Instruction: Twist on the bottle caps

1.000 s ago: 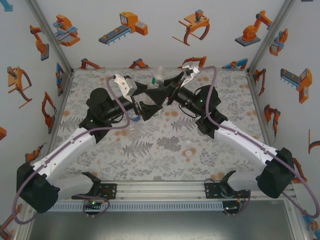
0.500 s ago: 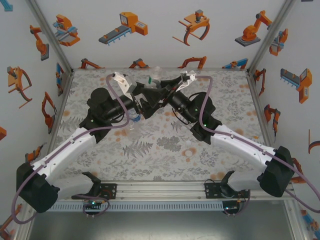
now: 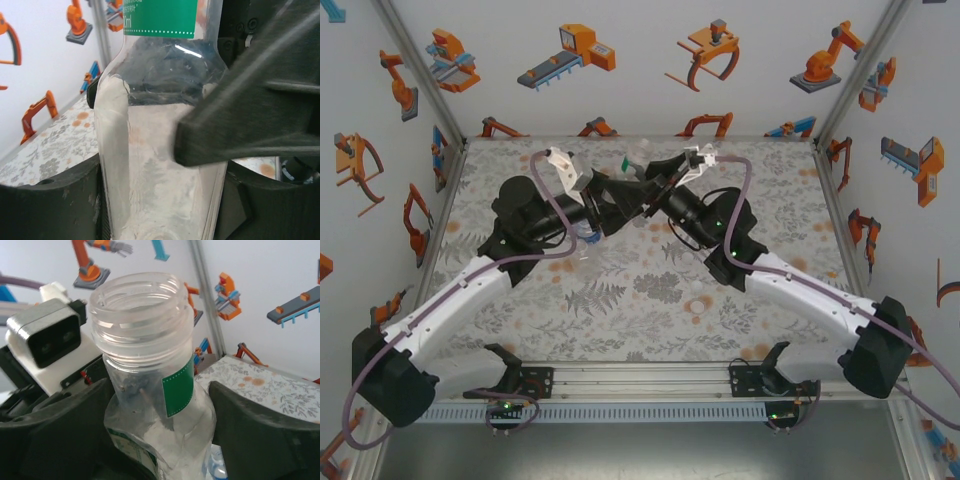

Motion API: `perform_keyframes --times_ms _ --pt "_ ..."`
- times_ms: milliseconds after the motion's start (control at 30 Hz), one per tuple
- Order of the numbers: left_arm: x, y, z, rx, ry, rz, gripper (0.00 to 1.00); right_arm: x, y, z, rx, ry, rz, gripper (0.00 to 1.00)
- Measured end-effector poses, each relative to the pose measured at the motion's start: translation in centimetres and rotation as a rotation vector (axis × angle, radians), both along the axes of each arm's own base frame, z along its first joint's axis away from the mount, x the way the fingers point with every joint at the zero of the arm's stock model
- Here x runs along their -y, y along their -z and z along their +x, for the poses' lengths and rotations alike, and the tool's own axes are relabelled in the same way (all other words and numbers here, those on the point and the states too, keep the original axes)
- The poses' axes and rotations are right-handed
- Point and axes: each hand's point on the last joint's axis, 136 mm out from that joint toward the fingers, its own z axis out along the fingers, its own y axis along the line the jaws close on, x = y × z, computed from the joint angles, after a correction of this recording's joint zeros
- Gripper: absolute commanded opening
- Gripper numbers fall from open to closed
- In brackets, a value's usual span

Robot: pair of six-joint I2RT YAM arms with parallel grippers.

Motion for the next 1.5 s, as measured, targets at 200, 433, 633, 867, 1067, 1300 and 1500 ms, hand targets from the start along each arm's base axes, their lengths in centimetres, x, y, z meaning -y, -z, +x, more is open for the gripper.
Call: perform_keyframes --times_ms 200,433,633,867,1067,1300,1500 --pt "-0.1 -0.7 -2.4 0.034 0.108 0.001 0.38 1.2 -3.0 -3.4 0.083 -0.075 -0.053 0.88" --pt "-0.3 -1.8 -5.3 0.077 0.243 0.004 0.37 1.7 -5.8 -6.8 0.178 -0.190 -0.074 0.74" --pt "-0.4 -2.3 -7.0 0.078 0.338 0.024 0.38 0.9 -6.1 -7.8 0.208 -0.262 -0.101 0.59" --pt "-0.4 -1.6 -7.7 0.025 0.384 0.059 0.43 0.5 -5.6 -8.1 0.217 -0.292 -0.119 0.43" --pt "-0.5 -1.5 -7.7 0.000 0.393 0.065 0.66 0.3 -5.5 -8.0 0.233 -0.286 -0.127 0.23" --pt "0.1 -1.7 -7.5 -0.001 0.417 0.045 0.67 0.0 -5.4 -7.6 0.231 -0.282 -0.124 0.18" --pt "0.6 -1.1 -7.3 -0.029 0.430 0.061 0.66 0.0 -5.4 -7.6 0.233 -0.279 -0.122 0.16"
